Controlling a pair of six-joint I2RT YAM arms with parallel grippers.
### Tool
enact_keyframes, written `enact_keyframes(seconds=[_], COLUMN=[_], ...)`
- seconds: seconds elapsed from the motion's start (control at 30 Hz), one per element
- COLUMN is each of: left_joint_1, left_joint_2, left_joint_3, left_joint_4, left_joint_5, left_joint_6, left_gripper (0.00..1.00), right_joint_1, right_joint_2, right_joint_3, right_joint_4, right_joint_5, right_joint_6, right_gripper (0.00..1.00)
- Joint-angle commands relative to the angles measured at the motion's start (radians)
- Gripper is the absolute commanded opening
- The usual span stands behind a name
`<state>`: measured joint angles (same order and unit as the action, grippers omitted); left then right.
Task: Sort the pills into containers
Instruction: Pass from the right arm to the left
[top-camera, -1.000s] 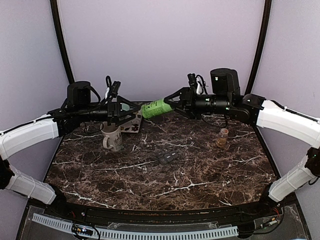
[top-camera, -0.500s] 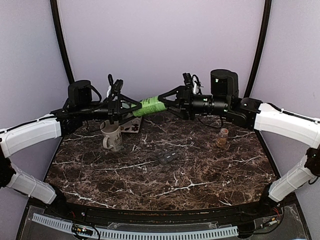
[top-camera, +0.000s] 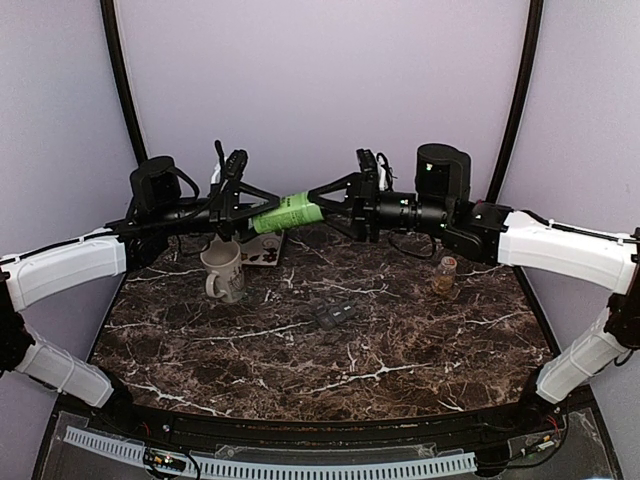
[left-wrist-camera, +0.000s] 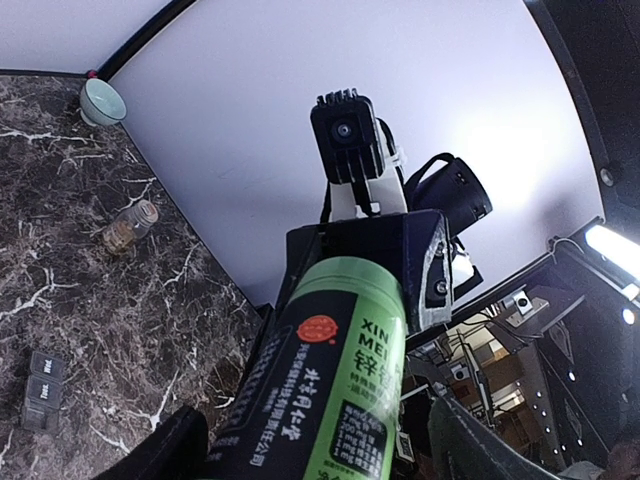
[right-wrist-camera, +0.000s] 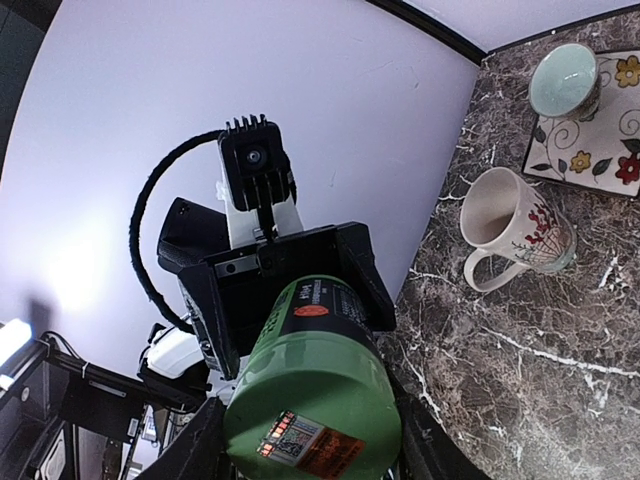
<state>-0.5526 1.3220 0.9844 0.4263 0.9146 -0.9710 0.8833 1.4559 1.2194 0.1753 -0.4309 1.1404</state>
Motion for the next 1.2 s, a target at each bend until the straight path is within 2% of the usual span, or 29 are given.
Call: enact_keyframes(seconds=[0.0, 0.47, 0.63, 0.83, 0.97, 1.1, 1.17], left_joint_1=[0.003, 0.011, 0.013, 0.016, 0.019, 0.021, 0.022], left_joint_2=[-0.015, -0.026, -0.022, -0.011, 0.002, 0.021, 0.031], left_joint_3=[-0.016, -0.024, -0.027, -0.030, -0.029, -0.029, -0.030], left_joint_4=[0.072, 0.082, 0.101, 0.144, 0.177, 0.238, 0.274], left_joint_5=[0.071, 0.093, 0.101, 0.118, 0.136, 0.169, 0.184], left_joint_6=[-0.014, -0.017, -0.022, -0.042, -0.058, -0.097, -0.123], left_gripper=[0.79, 0.71, 0.57, 0.35, 0.26, 0.13, 0.05], right_joint_1=[0.004, -0.001, 0.000, -0.001, -0.001, -0.001, -0.001], right_joint_2=[0.010, 0.026, 0.027, 0.033, 0.032, 0.027, 0.032], right_joint_3=[-0.007, -0.007, -0.009, -0.009, -0.005, 0.023, 0.052], right_joint_4=[0.116, 0.123, 0.121, 0.114, 0.087, -0.007, -0.087], right_joint_5=[-0.020, -0.026, -0.026, -0.034, -0.044, -0.056, -0.056], right_joint_6=[0.022, 0.035, 0.036, 0.032, 0.001, -0.098, -0.098], right_gripper=[0.00, 0.00, 0.00, 0.00, 0.00, 0.00, 0.00])
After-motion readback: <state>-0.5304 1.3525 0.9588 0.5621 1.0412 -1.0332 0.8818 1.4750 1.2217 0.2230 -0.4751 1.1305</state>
